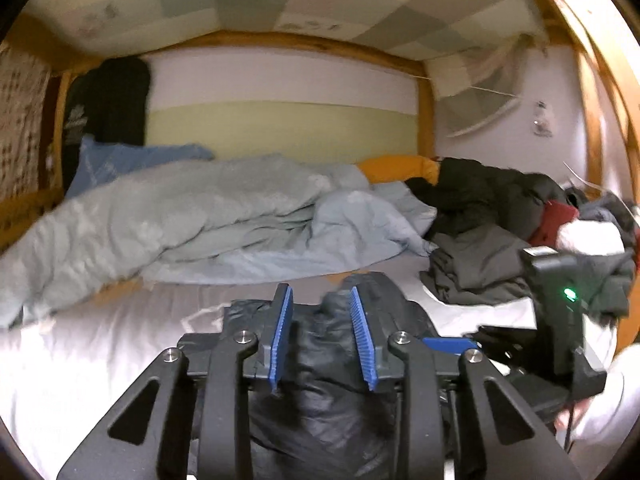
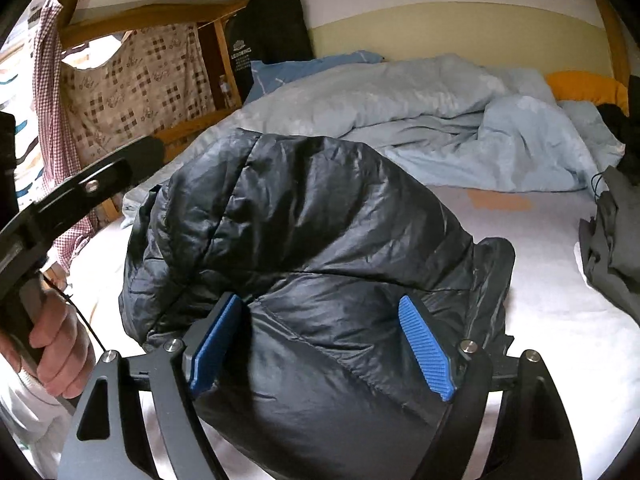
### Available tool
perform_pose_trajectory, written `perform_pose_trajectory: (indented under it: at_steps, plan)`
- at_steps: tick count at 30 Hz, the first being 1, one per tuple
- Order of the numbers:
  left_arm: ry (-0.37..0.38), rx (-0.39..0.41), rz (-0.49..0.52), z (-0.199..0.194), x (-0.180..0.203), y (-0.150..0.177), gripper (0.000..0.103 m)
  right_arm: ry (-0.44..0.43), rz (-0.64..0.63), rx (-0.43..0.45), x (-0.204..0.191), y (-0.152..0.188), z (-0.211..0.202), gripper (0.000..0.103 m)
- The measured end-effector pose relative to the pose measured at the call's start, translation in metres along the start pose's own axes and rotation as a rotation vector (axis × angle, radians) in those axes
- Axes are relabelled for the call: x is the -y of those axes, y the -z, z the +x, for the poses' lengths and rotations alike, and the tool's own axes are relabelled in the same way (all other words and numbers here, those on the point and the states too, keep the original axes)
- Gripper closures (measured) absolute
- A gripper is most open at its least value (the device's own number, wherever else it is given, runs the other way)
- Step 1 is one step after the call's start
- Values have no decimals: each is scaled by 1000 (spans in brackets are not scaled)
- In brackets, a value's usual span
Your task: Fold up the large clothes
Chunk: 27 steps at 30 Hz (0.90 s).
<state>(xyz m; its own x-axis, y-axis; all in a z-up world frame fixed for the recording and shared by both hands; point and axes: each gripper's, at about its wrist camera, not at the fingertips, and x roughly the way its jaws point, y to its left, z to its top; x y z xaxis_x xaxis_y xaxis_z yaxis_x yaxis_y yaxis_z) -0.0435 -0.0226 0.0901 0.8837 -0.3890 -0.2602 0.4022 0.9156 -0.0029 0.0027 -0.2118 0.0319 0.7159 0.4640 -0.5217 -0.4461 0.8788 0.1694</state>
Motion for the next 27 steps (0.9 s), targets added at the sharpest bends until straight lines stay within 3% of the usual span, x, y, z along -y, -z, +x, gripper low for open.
perform_pose_trajectory:
  at_steps: [2, 4, 6, 10, 14, 19, 22, 27]
  plan:
    - [21, -2, 34, -5, 6, 1, 76, 10, -29, -2, -1, -2, -4, 19]
    - [-9, -4, 66, -4, 10, 3, 77, 22, -34, 7, 0, -3, -10, 19]
    - [-88, -90, 99, 15, 11, 7, 85, 42, -2, 15, 4, -4, -17, 19]
    - [-194, -281, 116, 54, -2, 24, 86, 75, 113, 50, 24, -5, -33, 19]
    - [-303, -344, 131, 68, -17, 38, 86, 105, 196, 62, 45, -4, -38, 22]
    - [-348, -438, 68, 77, -34, 48, 86, 40, 249, -23, 55, 6, -21, 67]
    - [-353, -468, 76, 78, -34, 56, 86, 31, 209, -21, 46, 7, -19, 81]
    - [-342, -509, 39, 89, -40, 69, 86, 84, 149, -46, 34, 12, -5, 82]
